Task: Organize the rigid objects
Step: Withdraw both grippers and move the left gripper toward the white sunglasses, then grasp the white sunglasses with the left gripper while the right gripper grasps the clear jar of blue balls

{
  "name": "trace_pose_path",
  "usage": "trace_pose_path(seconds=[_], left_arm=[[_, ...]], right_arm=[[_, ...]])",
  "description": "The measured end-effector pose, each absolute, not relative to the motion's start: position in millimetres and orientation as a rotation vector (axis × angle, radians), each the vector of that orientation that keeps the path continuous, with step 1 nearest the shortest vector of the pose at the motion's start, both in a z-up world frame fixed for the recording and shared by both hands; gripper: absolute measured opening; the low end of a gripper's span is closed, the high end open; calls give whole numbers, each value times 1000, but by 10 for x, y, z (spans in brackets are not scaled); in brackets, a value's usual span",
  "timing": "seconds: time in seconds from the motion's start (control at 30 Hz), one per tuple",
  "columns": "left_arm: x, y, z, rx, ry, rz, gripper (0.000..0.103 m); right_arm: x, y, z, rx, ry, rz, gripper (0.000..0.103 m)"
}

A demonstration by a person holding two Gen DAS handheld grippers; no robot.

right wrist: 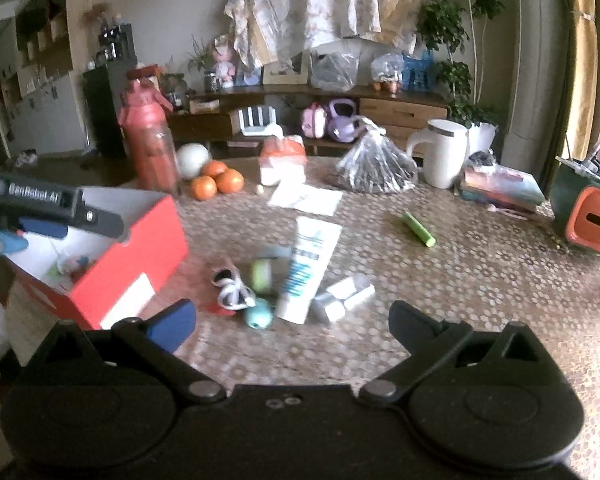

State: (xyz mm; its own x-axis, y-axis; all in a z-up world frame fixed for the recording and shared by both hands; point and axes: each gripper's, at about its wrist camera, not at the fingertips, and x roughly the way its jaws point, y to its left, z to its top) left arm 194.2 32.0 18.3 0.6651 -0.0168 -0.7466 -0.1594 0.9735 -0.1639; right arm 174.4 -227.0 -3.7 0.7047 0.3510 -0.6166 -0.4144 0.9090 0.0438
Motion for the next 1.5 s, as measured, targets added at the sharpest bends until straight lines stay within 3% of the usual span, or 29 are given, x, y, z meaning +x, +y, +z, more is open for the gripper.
trace_pose_path(seconds=[0.53,1.03,1.33,1.43,1.5], left_arm=[[2712,-179,-318,-216,975,172,101],[3123,-193,-823,-272,1051,276,100],[3212,-103,-913,-300,1052,280,86],[3237,-101,-908,-303,1056,269,64],[3239,-91,-923,-313,1066,264,62]], right_arm=[[2295,-2567,-496,-152,719,422,102],[2741,-2474,-890,-203,782,453,96],[2917,-2264,-1064,-255,794,482,95],[2977,-2217,-1123,-275,795,483,94],[3014,-2198,-1154,-290,793,482,94]])
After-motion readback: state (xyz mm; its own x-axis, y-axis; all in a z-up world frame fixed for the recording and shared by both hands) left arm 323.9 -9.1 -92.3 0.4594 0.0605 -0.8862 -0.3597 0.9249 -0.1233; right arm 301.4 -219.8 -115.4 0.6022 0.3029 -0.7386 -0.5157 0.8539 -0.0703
